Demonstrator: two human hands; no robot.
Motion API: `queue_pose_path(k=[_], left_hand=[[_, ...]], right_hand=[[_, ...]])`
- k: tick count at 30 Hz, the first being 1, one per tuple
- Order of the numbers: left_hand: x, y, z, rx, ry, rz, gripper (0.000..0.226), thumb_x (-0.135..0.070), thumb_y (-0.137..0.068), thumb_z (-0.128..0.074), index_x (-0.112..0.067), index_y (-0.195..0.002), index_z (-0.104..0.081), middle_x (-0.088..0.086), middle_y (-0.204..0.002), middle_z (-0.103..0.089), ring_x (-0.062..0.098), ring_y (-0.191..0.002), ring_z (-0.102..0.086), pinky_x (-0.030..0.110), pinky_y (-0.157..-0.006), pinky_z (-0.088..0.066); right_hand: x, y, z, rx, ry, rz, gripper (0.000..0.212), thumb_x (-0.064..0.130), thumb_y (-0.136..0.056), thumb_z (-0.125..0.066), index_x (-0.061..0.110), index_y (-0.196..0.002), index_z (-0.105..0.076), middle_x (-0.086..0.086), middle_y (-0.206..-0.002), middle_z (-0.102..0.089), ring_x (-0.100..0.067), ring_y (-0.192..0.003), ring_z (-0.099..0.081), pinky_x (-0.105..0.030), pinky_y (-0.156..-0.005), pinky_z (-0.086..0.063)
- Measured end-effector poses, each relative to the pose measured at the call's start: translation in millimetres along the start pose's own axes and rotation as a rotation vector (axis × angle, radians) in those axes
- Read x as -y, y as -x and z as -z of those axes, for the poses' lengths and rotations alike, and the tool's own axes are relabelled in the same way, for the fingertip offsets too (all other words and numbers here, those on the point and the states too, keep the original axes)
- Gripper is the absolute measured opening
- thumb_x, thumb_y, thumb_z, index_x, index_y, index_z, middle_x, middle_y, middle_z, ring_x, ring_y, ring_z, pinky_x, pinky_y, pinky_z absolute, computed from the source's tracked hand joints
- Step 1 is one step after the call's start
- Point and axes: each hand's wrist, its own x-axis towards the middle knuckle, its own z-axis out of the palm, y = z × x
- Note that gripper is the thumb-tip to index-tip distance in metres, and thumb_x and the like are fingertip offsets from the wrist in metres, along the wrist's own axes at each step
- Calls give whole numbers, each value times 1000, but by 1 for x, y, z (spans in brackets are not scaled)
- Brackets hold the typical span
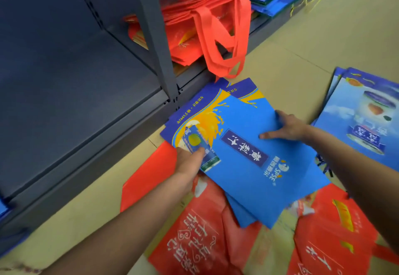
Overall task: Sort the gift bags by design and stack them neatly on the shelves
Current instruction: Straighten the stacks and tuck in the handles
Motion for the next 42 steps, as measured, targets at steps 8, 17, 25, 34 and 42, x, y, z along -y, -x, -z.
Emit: queue_pose_path(k=[8,17,25,34,42], left_hand=[[-21,32,-2,-127,-245,54,73,-46,-75,-63,-10,-134,-39,17,-133,-43,35,-118,-46,46,-98,-42],[19,93,51,19,-51,-66,40,-33,-69,-62,-11,-102,-57,10,-104,-65,24,-92,-61,35,-81,-50],[-1,121,130,-330,62,-327,28,-9,-89,-54,-7,-117,-49,6,-106,-52,23,-95,-52,24,-73,-37],[-84,47,266,-376,335,-258,43,-36,-75,-65,-16,-110,-49,10,-109,-60,23,-87,-60,26,-67,-50],[-29,68,245,-160,-447,-239,139,-79,-47,-68,-16,-149,3,17,-153,-18,31,-141,-20,41,-115,-22]], right_hand=[[-24,91,-71,-9,-323,-26,97,31,-74,-76,22,-148,-14,-4,-134,-38,-18,-126,-40,-26,-100,-32],[-31,154,-107,-100,-608,118,82,-3,-75,-70,19,-142,-27,9,-133,-38,-11,-129,-34,-19,-96,-31],[76,155,-78,-163,-347,494,90,29,-71,-78,51,-136,-20,25,-136,-32,15,-117,-34,-5,-102,-22],[275,47,-57,-143,-203,689,62,14,-80,-71,5,-135,-44,-9,-116,-55,2,-87,-54,-25,-83,-45],[223,52,-83,179,197,595,120,37,-67,-80,21,-150,5,-8,-154,-5,-22,-143,-7,-27,-112,-12]])
